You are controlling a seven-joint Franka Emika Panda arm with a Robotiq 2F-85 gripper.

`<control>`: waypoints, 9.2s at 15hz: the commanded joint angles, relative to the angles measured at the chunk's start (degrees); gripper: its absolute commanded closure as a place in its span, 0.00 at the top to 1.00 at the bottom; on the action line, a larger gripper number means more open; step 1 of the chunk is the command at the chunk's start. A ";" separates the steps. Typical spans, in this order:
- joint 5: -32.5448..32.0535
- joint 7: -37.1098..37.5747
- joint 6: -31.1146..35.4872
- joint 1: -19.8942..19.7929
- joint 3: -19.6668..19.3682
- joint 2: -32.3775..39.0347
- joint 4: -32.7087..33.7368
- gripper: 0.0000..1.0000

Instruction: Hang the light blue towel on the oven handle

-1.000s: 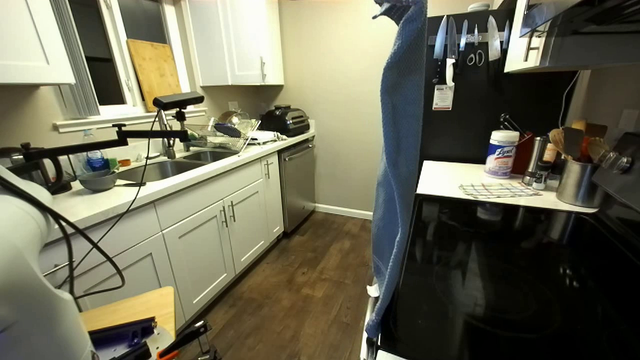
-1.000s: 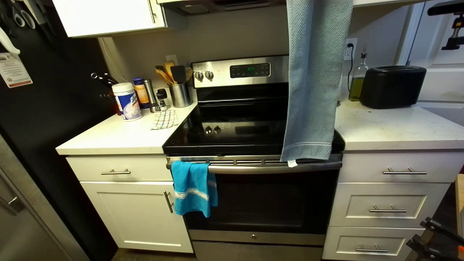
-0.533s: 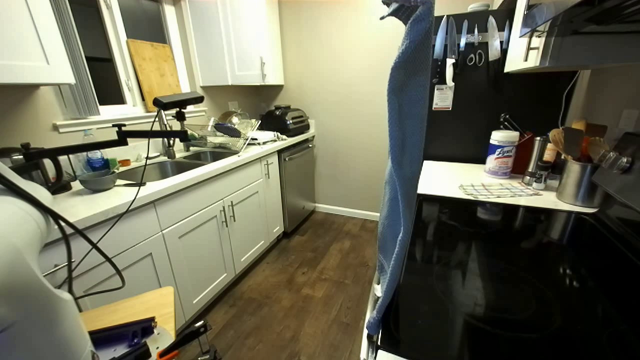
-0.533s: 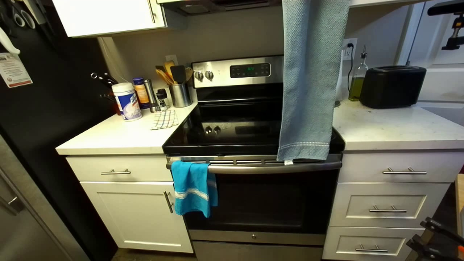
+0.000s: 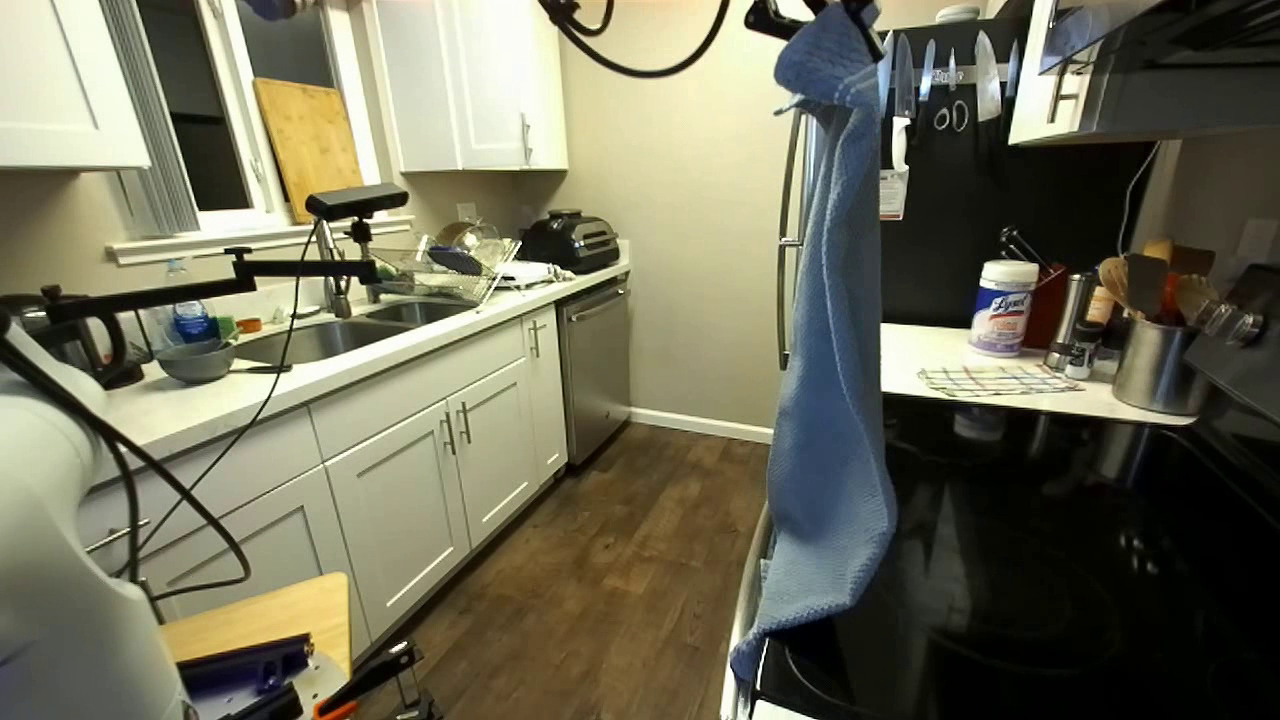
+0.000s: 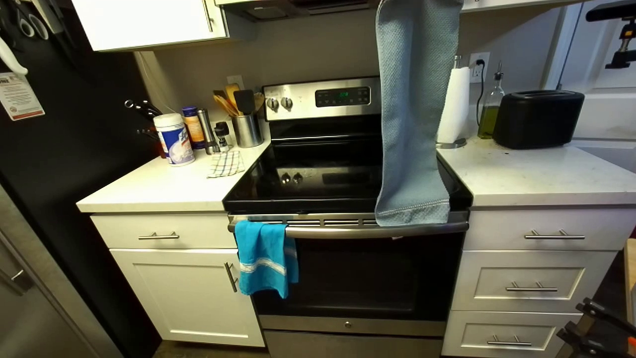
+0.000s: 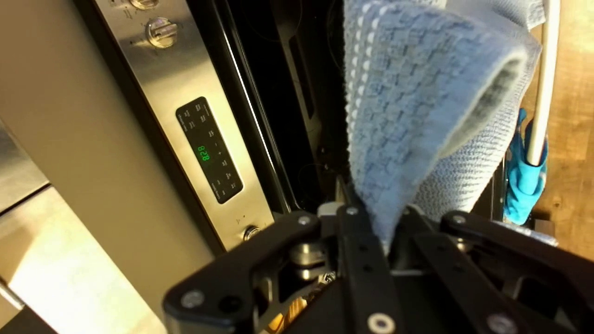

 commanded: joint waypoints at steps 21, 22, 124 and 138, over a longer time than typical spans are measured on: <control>1.19 5.97 -0.06 -1.16 3.86 8.34 11.40 0.02; 1.07 6.39 -0.16 -1.14 3.94 8.74 12.17 0.02; -8.49 21.00 -17.16 21.05 14.19 41.15 3.50 1.00; -9.22 22.08 -15.01 17.77 12.83 41.44 4.92 1.00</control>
